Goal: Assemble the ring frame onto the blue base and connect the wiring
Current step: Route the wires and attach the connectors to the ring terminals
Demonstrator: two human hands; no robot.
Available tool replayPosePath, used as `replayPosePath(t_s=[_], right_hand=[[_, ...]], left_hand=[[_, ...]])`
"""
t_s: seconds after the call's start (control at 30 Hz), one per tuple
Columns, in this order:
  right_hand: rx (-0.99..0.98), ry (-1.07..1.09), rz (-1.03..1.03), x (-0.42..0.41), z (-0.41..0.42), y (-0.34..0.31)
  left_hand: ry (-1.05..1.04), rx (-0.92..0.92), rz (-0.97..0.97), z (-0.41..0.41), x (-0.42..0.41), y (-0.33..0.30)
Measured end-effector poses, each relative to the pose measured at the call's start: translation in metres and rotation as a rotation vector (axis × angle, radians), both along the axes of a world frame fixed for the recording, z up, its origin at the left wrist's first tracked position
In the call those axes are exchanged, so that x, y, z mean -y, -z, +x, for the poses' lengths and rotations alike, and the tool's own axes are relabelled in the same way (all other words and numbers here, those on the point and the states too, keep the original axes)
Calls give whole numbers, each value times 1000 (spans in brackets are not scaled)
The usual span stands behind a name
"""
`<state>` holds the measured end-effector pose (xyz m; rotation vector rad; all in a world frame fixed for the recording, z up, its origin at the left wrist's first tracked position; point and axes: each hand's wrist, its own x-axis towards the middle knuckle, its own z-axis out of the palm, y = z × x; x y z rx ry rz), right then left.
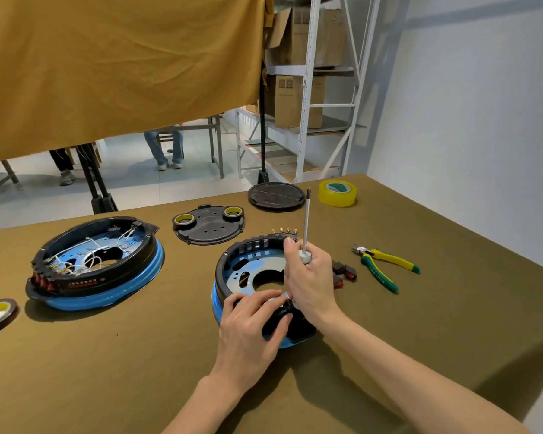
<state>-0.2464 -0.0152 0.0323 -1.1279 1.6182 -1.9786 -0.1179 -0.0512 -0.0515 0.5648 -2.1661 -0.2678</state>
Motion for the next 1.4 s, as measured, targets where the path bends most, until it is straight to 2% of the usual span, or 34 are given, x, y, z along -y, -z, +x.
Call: replayPosePath(t_s=[0.27,0.73,0.93,1.0,1.1,1.2,1.3,1.4], right_hand=[[62,-57,-23,-1,1,-9],[5,-17,-41,2,10,1],[-46,-152,62,-8,-1,-7],[-90,-130,115,-20,-17,-7],[-153,38,242,-34,-50,1],[-383,232,467,-45,-86,19],[-656,363,723,-57,-105,38],[-778,470,863,-63,-112,49]], left_hand=[[-6,12,15,0,-1,-3],[-41,-30,8,3,-2,-2],[-53,-17,-8,2,-2,-4],[-49,24,-34,1,-2,-9],[-74,124,-137,0,-2,-18],[-78,159,-151,-6,-3,-28],[25,184,-129,-12,-2,-30],[72,179,-95,-12,2,-28]])
